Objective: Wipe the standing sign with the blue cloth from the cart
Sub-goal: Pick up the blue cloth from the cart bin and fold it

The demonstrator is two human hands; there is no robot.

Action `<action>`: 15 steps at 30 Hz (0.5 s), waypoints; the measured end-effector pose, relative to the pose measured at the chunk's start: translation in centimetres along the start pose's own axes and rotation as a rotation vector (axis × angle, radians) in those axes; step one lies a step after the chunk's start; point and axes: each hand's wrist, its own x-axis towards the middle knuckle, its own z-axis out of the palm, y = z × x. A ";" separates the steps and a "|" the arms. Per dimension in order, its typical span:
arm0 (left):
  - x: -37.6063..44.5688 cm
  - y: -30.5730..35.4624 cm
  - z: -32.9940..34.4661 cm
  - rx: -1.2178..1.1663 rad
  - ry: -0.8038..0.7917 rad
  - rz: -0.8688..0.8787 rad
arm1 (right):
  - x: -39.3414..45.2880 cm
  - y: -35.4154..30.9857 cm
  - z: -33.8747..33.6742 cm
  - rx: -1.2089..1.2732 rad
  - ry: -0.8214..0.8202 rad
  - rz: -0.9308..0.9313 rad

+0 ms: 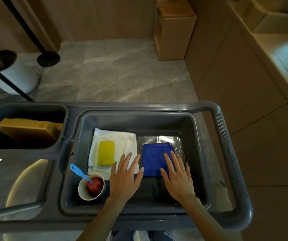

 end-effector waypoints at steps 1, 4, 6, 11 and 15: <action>0.3 -0.2 0.2 0.000 -0.007 0.003 | 0.2 0.0 0.3 0.008 -0.003 0.010; 1.4 -0.7 0.8 0.016 -0.041 0.025 | 0.8 0.0 1.1 0.039 -0.021 0.037; 1.9 -1.2 1.3 0.040 -0.066 0.047 | 1.0 0.1 1.5 0.055 -0.030 0.056; 2.9 -1.3 2.4 0.013 -0.075 0.075 | 1.4 0.9 1.8 0.050 -0.064 0.084; 3.6 -1.3 3.5 0.000 -0.100 0.091 | 2.1 1.4 1.6 0.072 -0.079 0.101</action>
